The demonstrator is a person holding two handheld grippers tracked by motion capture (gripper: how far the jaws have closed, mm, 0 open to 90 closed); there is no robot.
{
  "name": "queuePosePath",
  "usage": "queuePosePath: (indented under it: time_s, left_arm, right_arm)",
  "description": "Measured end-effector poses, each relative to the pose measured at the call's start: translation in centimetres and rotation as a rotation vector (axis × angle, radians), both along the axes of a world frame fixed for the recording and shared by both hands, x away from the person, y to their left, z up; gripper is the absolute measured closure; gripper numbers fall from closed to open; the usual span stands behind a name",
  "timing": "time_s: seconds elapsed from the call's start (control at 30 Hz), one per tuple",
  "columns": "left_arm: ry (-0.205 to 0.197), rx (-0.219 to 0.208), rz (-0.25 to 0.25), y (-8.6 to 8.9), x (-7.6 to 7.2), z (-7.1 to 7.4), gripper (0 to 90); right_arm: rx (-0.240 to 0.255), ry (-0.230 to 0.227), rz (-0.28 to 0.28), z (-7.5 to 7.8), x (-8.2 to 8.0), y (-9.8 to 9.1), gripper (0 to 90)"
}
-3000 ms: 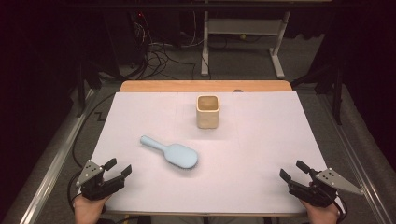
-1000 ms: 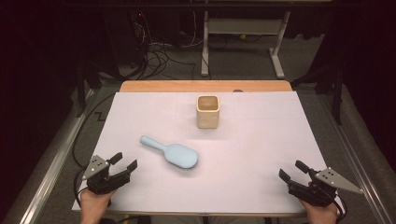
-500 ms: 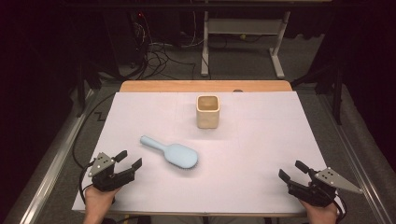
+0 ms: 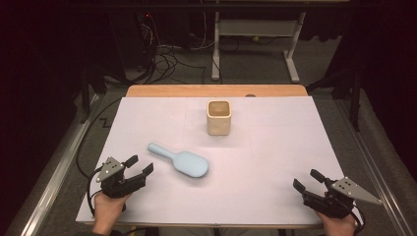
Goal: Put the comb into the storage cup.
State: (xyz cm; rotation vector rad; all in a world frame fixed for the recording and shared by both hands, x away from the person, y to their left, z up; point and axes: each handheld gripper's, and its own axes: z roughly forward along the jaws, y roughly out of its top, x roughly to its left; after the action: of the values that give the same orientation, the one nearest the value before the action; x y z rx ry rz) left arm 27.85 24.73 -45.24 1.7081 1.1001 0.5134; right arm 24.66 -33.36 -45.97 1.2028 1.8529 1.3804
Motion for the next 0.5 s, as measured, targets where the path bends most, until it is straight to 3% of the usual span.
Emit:
queuePosePath:
  time_s: [0.5]
  left_arm:
    - [0.023, 0.008, -0.033, -1.7, 2.0, 0.5, 33.5]
  right_arm:
    - [-0.003, 0.004, -0.002, 0.0, 0.0, 0.0, 25.8]
